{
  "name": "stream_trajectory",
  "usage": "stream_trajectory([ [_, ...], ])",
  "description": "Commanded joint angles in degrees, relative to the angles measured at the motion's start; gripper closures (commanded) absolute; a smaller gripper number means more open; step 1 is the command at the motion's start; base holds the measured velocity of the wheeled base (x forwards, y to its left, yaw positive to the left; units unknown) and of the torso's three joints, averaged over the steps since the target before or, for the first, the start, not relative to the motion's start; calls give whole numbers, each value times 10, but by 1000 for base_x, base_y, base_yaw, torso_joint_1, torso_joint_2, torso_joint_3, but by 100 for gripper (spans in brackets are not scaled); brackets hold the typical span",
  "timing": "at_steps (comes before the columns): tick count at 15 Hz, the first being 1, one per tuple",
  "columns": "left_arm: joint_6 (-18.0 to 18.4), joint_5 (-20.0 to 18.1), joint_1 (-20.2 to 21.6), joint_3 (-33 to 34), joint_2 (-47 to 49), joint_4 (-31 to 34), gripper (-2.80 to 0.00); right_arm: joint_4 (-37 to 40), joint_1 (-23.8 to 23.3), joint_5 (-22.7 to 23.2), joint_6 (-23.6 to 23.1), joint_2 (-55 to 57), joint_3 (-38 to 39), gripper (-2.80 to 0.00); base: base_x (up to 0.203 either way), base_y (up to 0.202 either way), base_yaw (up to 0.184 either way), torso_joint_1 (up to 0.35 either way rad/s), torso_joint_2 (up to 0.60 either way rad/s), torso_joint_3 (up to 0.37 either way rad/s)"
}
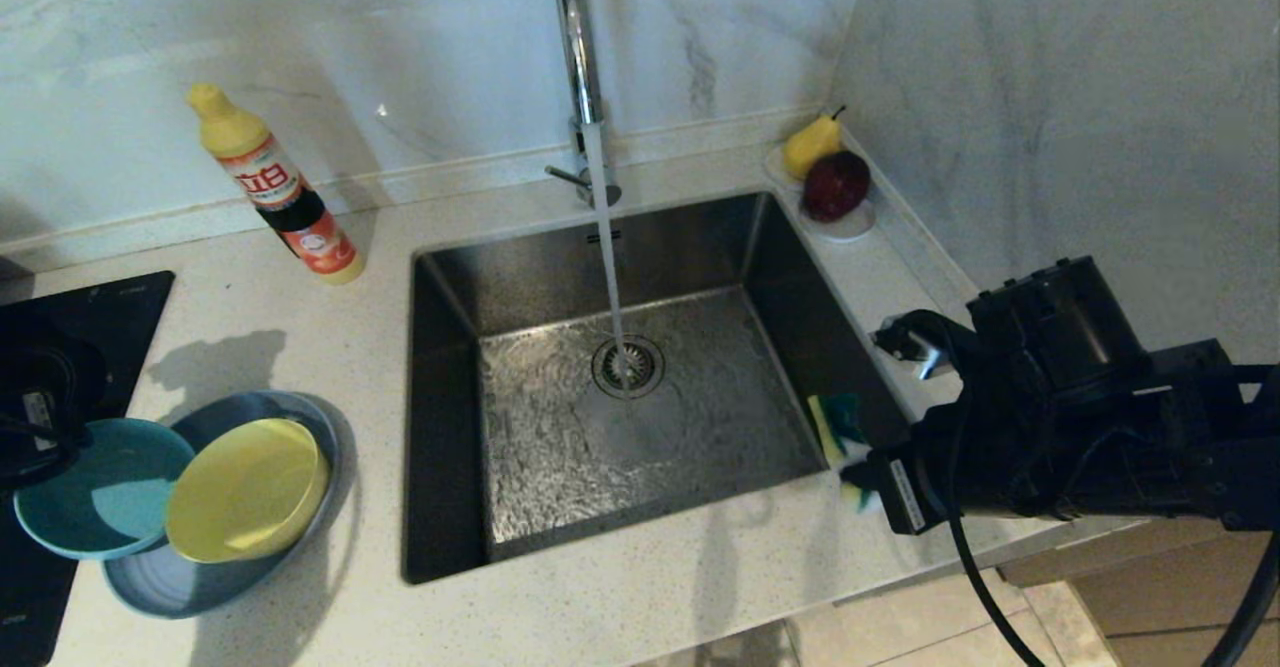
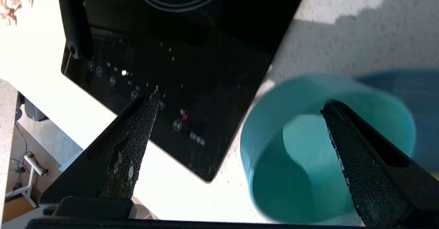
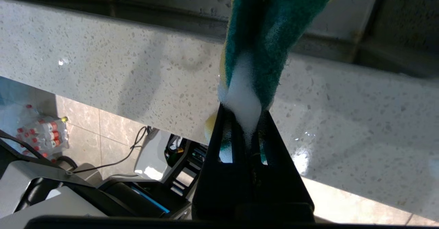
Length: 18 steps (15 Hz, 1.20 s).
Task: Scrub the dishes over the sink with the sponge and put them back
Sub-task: Pick up a bowl and the sponge
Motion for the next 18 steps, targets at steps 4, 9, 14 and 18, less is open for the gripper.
stream_trajectory([
  [4,8,1,0,2,16,1,-280,1,-1,0,0,2,-4,0,0,0,0,0,0,0],
  [9,17,1,-2,-5,15,3,0,1,-2,0,0,-2,-4,0,0,0,0,0,0,0],
  [14,31,1,-15,12,10,1,0,1,-2,1,0,-3,-3,0,0,0,0,0,0,0],
  [18,30,0,-18,12,12,0,0,1,-2,1,0,0,-3,0,0,0,0,0,0,0],
])
